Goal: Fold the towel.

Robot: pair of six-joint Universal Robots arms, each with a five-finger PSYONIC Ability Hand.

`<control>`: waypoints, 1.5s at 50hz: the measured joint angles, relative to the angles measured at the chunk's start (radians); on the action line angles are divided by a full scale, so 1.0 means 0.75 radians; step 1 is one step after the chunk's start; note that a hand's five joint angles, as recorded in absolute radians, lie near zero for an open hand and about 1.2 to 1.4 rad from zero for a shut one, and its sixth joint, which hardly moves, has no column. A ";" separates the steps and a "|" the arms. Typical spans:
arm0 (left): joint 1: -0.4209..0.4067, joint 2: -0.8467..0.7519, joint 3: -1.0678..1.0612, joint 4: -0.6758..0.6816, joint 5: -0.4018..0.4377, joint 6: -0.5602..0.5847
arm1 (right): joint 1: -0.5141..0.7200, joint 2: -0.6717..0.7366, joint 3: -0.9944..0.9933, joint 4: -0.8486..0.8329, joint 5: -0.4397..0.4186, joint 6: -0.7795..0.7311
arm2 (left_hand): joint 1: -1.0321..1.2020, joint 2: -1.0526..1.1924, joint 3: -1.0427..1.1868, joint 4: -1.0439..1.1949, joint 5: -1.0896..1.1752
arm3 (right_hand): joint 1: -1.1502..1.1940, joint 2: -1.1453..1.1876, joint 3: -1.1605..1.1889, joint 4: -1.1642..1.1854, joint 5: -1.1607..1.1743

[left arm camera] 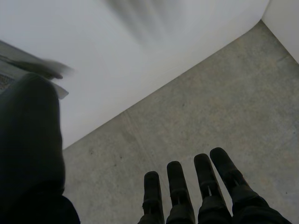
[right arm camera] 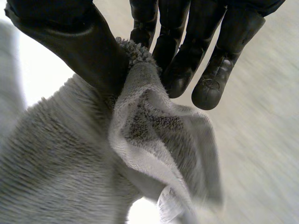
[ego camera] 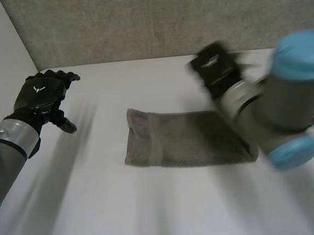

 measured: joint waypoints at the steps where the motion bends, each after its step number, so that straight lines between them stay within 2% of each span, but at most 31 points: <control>1: -0.004 0.001 0.001 0.000 0.000 -0.006 | 0.065 0.034 0.001 -0.006 -0.006 0.000 | 0.000 0.000 0.000 0.000 0.000 | 0.000 0.000 0.000 0.000 0.000; 6: -0.027 0.000 0.002 0.000 -0.001 -0.021 | 0.266 0.181 0.022 -0.020 -0.059 -0.014 | 0.000 0.000 -0.001 0.000 0.000 | -0.004 -0.004 -0.005 -0.001 -0.001; 8: -0.037 -0.003 0.001 0.000 -0.001 -0.023 | 0.301 0.218 0.032 -0.021 -0.088 -0.018 | 0.000 0.000 -0.001 0.000 0.000 | -0.116 -0.112 -0.123 -0.132 -0.119; 10: -0.043 -0.005 0.000 0.001 -0.001 -0.023 | 0.315 0.238 0.041 -0.019 -0.110 -0.019 | 0.000 0.000 -0.001 0.000 0.000 | -0.373 -0.389 -0.393 -0.378 -0.372; 12: -0.054 -0.010 -0.001 0.002 -0.001 -0.023 | 0.322 0.255 0.059 -0.016 -0.138 -0.014 | 0.000 0.000 -0.001 0.000 0.000 | -0.930 -0.951 -0.931 -0.955 -0.954; 15: -0.065 -0.016 -0.001 0.006 -0.001 -0.023 | 0.306 0.244 0.082 -0.015 -0.150 0.005 | 0.000 0.000 -0.001 0.000 0.000 | -1.345 -1.375 -1.374 -1.389 -1.424; 17: -0.072 -0.019 0.000 0.013 -0.001 -0.022 | 0.265 0.204 0.106 -0.015 -0.147 0.039 | 0.000 0.000 -0.001 0.000 0.000 | -1.416 -1.430 -1.451 -1.448 -1.461; 28: -0.123 -0.041 0.006 0.068 -0.003 -0.018 | -0.091 -0.109 0.389 0.007 -0.122 0.305 | 0.000 0.000 -0.002 0.000 0.000 | -1.444 -1.432 -1.458 -1.449 -1.461; 35: -0.147 -0.071 0.007 0.071 -0.011 -0.017 | -0.245 -0.134 0.589 0.027 -0.165 0.296 | 0.000 0.000 -0.002 0.000 0.000 | -1.409 -1.415 -1.443 -1.436 -1.442; 38: -0.154 -0.081 0.006 0.071 -0.019 -0.015 | -0.280 -0.124 0.629 0.023 -0.193 0.284 | 0.000 0.000 -0.002 0.000 0.000 | -1.248 -1.249 -1.279 -1.296 -1.267; 40: -0.162 -0.093 0.005 0.070 -0.028 -0.013 | -0.310 -0.106 0.654 0.010 -0.222 0.274 | 0.000 0.000 -0.002 0.000 0.000 | -1.061 -1.054 -1.083 -1.091 -1.062; 47: -0.173 -0.109 0.002 0.070 -0.038 -0.011 | -0.337 -0.058 0.666 -0.046 -0.244 0.266 | 0.000 0.000 -0.002 0.000 0.000 | -0.851 -0.864 -0.898 -0.905 -0.881; 49: -0.176 -0.110 0.001 0.069 -0.039 -0.011 | -0.337 -0.051 0.664 -0.069 -0.228 0.266 | 0.000 0.000 -0.002 0.000 0.000 | -0.653 -0.657 -0.685 -0.692 -0.672; 52: -0.178 -0.110 0.000 0.070 -0.039 -0.011 | -0.337 -0.049 0.662 -0.088 -0.208 0.266 | 0.000 0.000 -0.002 0.000 0.000 | -0.501 -0.516 -0.535 -0.541 -0.526; 57: -0.180 -0.110 0.000 0.071 -0.038 -0.011 | -0.336 -0.051 0.660 -0.105 -0.183 0.263 | 0.000 0.000 -0.002 0.000 0.000 | -0.407 -0.427 -0.449 -0.451 -0.456; 59: -0.181 -0.109 -0.001 0.071 -0.038 -0.013 | -0.333 -0.048 0.656 -0.111 -0.169 0.252 | 0.000 0.000 -0.003 0.000 -0.002 | -0.100 -0.102 -0.122 -0.121 -0.107; 61: -0.181 -0.109 -0.002 0.071 -0.038 -0.014 | -0.331 -0.044 0.654 -0.115 -0.156 0.237 | 0.000 0.000 -0.003 0.000 -0.003 | -0.026 -0.050 -0.024 -0.023 -0.013; 70: -0.182 -0.104 -0.005 0.070 -0.038 -0.015 | -0.316 -0.029 0.633 -0.130 -0.097 0.083 | -0.005 -0.005 -0.010 -0.005 -0.012 | -0.020 -0.050 0.002 0.000 -0.003; 75: -0.180 -0.095 0.007 0.070 -0.039 -0.017 | -0.251 -0.074 0.566 -0.131 -0.076 -0.065 | -0.008 -0.009 -0.017 -0.005 -0.024 | -0.013 -0.050 0.002 0.000 -0.003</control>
